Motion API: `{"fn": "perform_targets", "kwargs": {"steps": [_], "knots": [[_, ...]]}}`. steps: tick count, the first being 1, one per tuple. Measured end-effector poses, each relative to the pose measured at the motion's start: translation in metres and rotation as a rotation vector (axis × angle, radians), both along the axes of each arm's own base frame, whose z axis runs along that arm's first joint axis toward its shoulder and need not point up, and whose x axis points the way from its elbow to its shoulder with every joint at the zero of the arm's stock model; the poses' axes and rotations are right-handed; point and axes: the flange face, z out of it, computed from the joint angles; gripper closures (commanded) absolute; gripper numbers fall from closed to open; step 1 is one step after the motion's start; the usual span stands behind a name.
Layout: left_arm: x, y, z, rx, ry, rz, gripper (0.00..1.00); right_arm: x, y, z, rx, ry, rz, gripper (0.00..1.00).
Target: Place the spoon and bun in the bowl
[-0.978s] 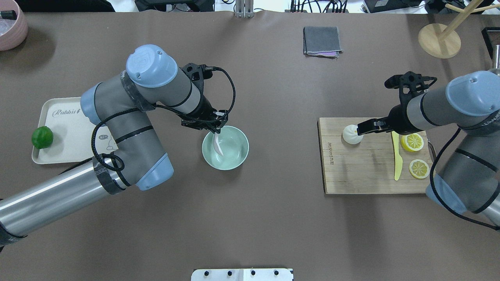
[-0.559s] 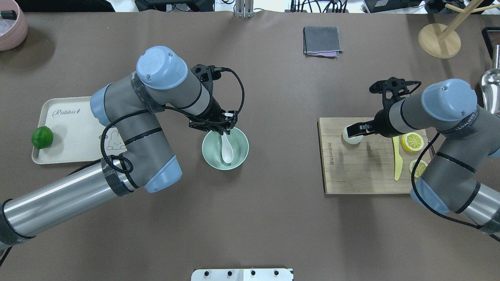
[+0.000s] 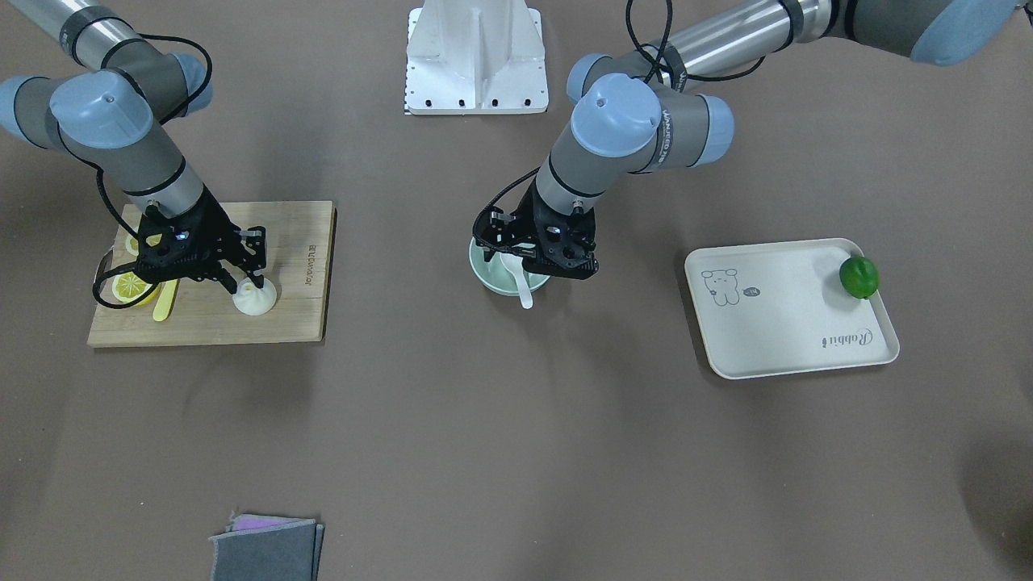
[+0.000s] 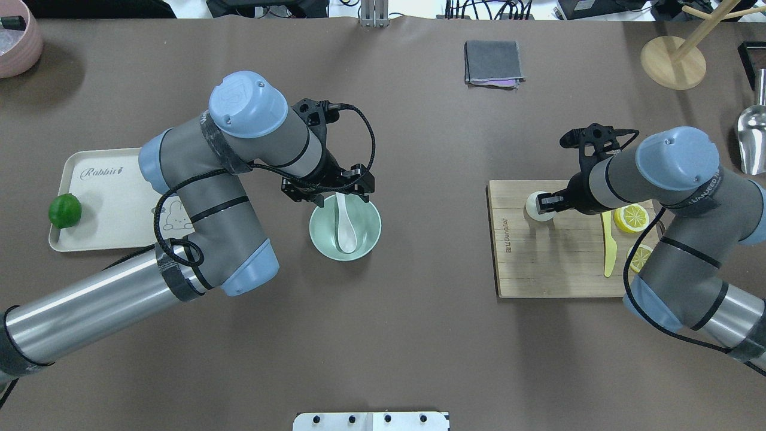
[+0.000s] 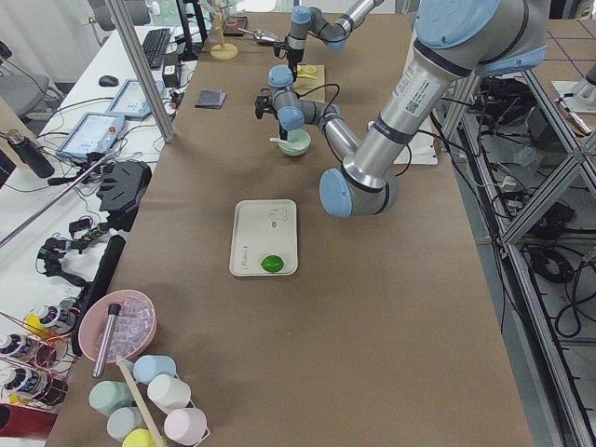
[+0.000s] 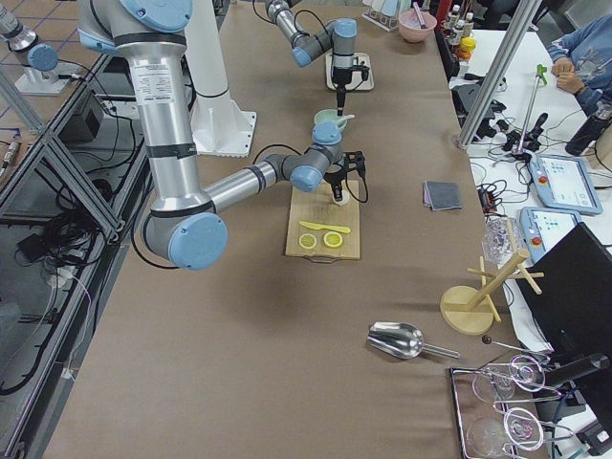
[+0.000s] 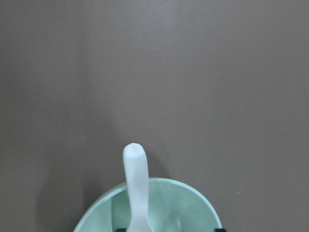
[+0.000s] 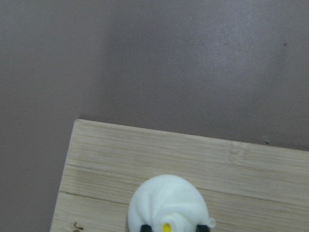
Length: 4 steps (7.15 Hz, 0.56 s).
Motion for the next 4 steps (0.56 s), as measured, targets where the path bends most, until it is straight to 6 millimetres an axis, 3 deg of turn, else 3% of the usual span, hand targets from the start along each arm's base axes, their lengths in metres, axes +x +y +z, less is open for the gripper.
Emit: {"fn": "perform_targets", "kwargs": {"steps": [3,4], "knots": [[-0.010,-0.004,-0.005,0.008,0.012,-0.010,0.02,-0.002,0.000,-0.007,-0.001,-0.011,-0.003,1.00],[-0.023,-0.003,-0.005,0.014,0.021,-0.017,0.02,-0.005,-0.002,-0.024,-0.002,-0.032,0.009,1.00]]}}
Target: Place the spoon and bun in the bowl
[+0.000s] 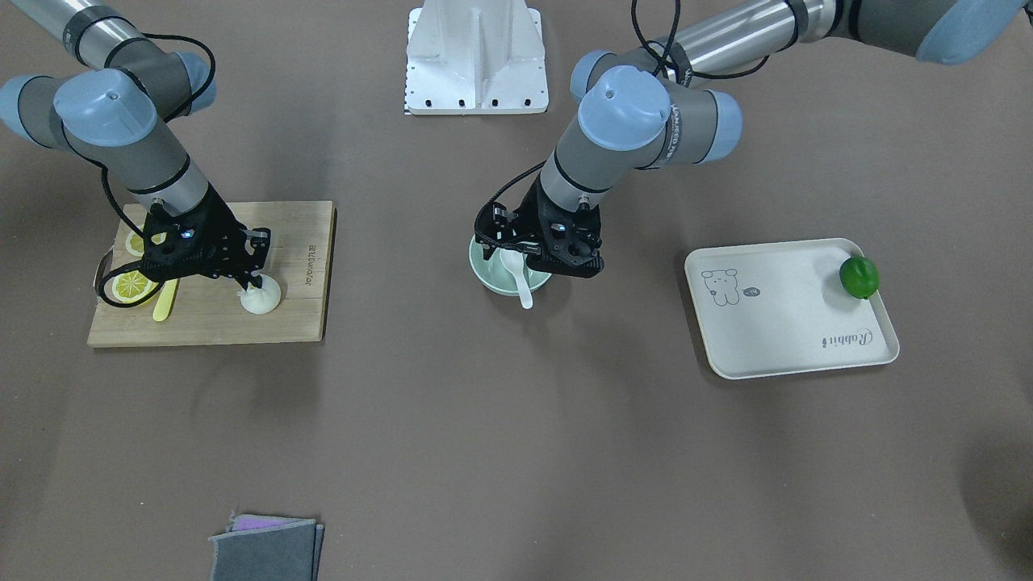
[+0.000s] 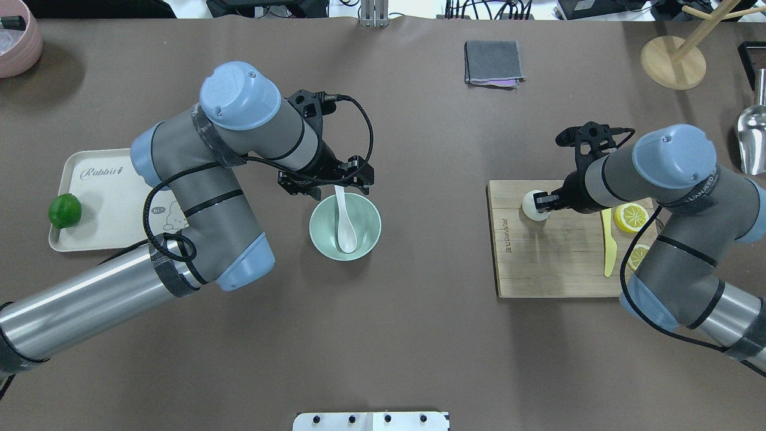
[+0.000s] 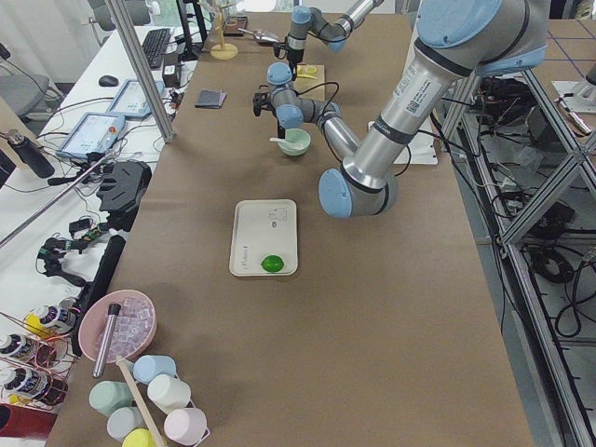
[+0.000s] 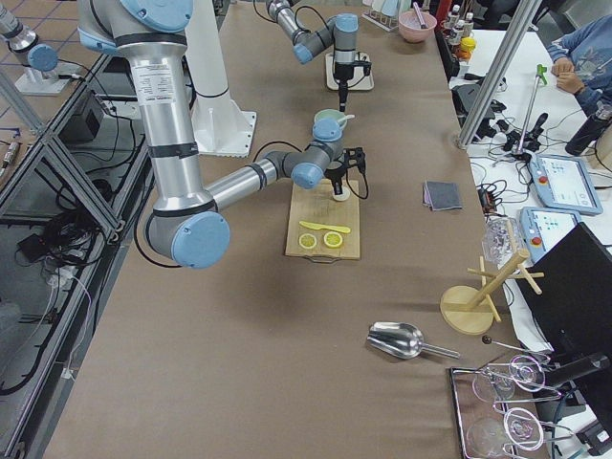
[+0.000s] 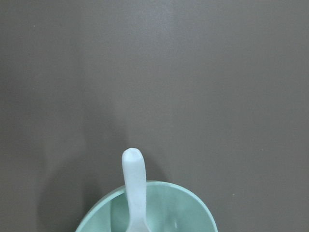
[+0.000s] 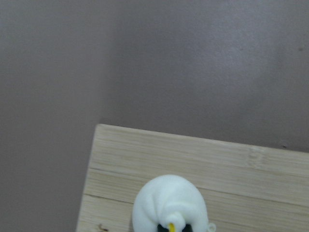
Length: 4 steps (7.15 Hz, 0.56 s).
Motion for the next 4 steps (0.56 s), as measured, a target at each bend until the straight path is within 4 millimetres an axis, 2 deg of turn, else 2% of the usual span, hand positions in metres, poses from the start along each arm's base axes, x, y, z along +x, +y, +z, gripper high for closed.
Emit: {"fn": "perform_targets", "kwargs": {"steps": [1,2,3,4], "knots": [[-0.026,0.002,0.014,0.013,0.003,-0.011,0.02,-0.010,-0.004,-0.038,-0.020,-0.028,0.026,1.00],[-0.059,0.003,0.035,0.044,-0.002,-0.006,0.02,-0.032,-0.003,-0.087,-0.042,-0.052,0.054,1.00],[-0.092,-0.001,0.060,0.086,-0.016,0.018,0.02,-0.066,0.009,-0.139,-0.063,-0.074,0.082,1.00],[-0.125,-0.010,0.089,0.122,-0.035,0.042,0.02,-0.101,0.029,-0.188,-0.085,-0.100,0.110,1.00]]}}
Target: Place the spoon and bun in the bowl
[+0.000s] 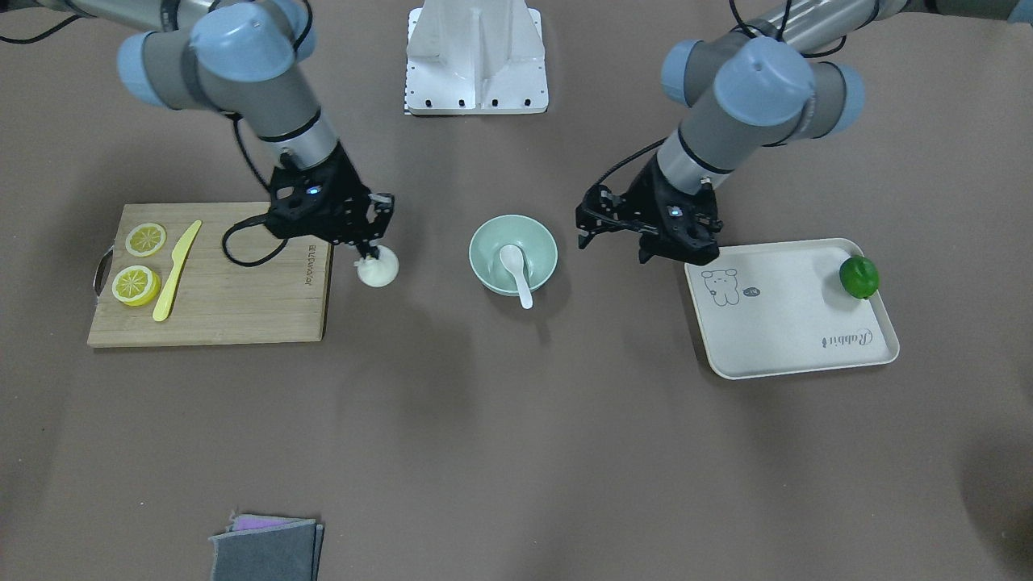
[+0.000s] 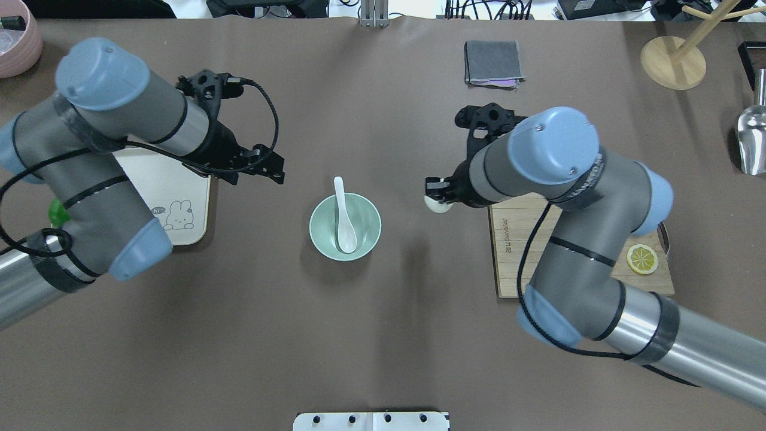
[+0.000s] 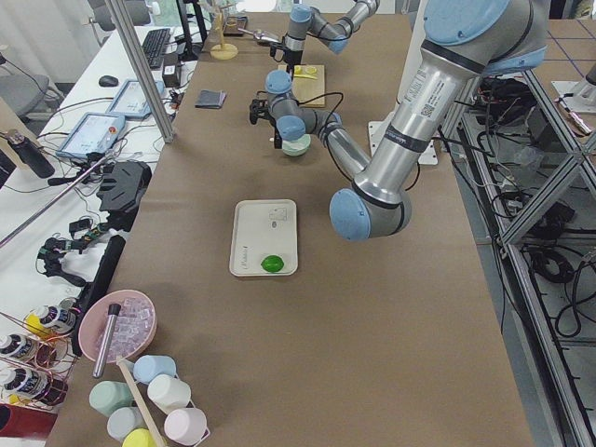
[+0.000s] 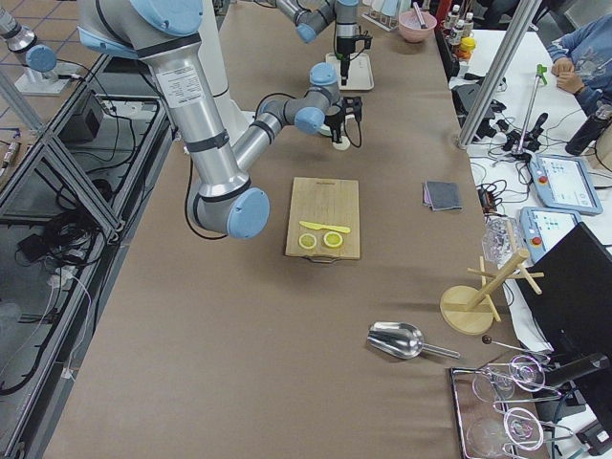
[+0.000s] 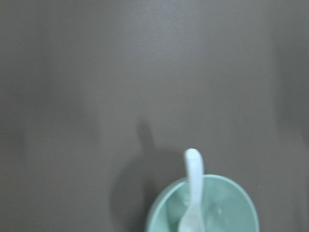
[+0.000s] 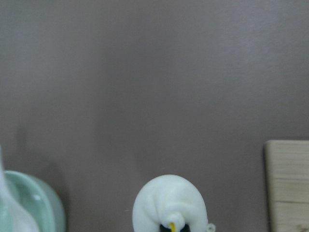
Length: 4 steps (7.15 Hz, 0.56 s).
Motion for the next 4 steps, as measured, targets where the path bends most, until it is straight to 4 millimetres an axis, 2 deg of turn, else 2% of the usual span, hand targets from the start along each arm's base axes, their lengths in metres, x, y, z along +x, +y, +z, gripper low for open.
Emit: {"fn": "perform_targets", "kwargs": {"steps": [1,2,3,4], "knots": [[-0.034,-0.011,0.028,0.039,-0.020,0.023,0.02,-0.035,0.024,-0.039,-0.021,-0.024,0.032,1.00],[-0.061,-0.021,0.049,0.068,-0.035,0.036,0.02,-0.067,0.041,-0.062,-0.033,-0.033,0.065,0.99],[-0.074,-0.027,0.059,0.080,-0.044,0.039,0.02,-0.092,0.048,-0.073,-0.052,-0.035,0.098,0.04],[-0.080,-0.030,0.063,0.085,-0.049,0.037,0.02,-0.109,0.048,-0.079,-0.074,-0.040,0.132,0.01]]}}
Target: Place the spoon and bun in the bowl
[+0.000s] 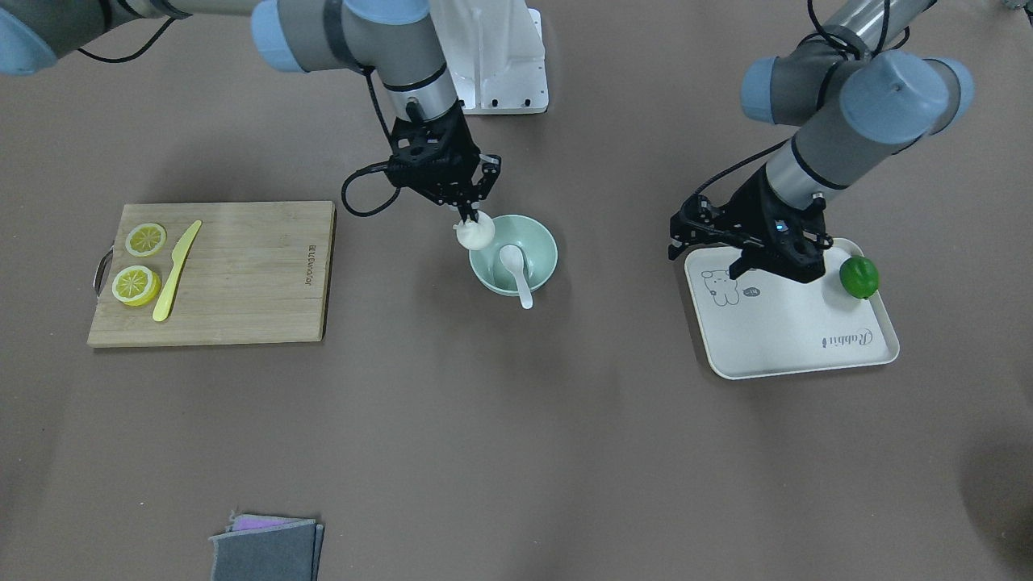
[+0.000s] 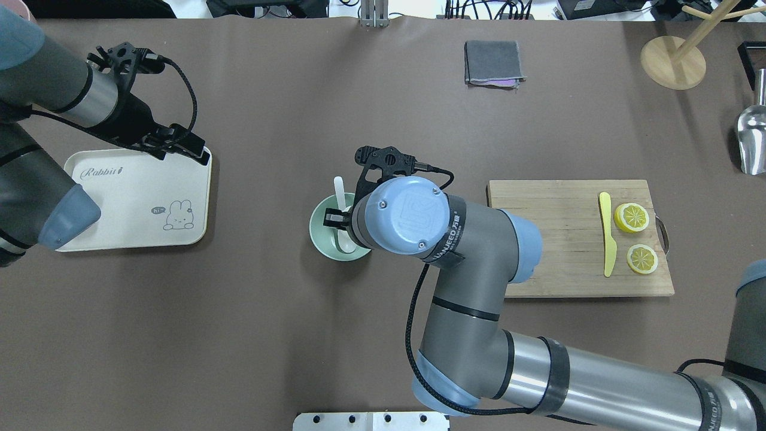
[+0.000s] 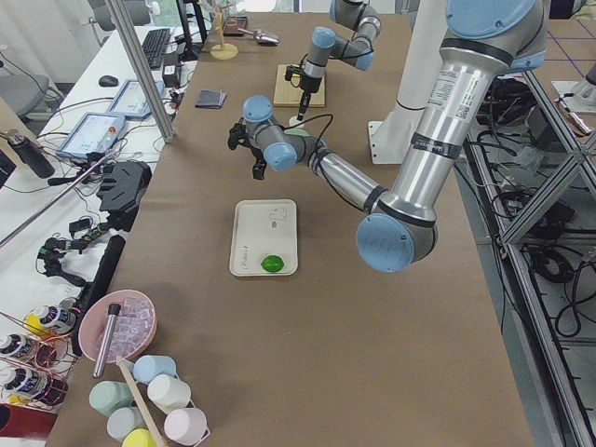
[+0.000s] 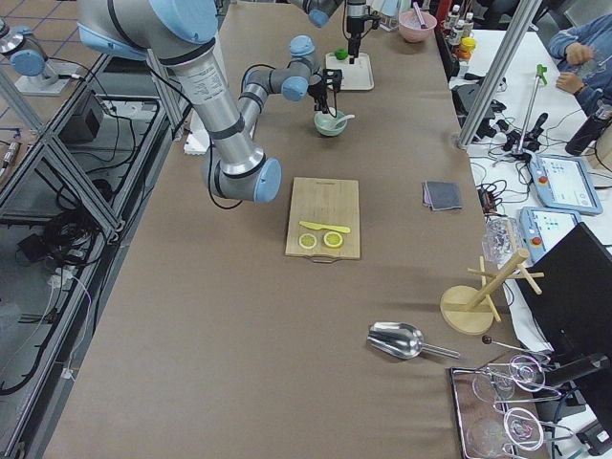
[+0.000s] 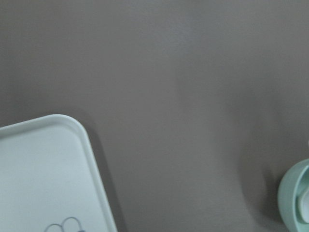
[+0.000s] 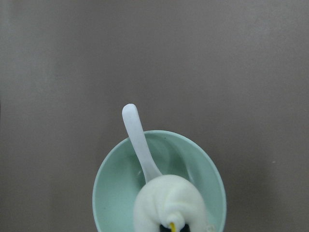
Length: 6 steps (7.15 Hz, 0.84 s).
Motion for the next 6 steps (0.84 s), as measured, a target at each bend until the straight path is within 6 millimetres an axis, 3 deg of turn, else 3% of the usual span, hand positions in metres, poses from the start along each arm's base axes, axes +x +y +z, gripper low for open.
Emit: {"fn": "perform_targets", "kwargs": {"steps": [2,3,4,6], "knots": [[-0.007,-0.005,0.004,-0.004,-0.007,-0.014,0.02,-0.008,-0.003,0.000,-0.014,-0.013,0.024,0.01],[-0.017,-0.011,0.008,-0.027,-0.020,-0.028,0.02,0.008,-0.009,0.007,-0.019,-0.018,0.023,0.01],[-0.036,-0.021,0.013,-0.057,-0.044,-0.045,0.02,0.046,-0.023,0.032,-0.035,-0.014,0.002,0.01],[-0.098,-0.047,0.030,-0.022,-0.119,-0.023,0.02,0.184,-0.067,0.127,-0.019,0.058,-0.117,0.01]]}}
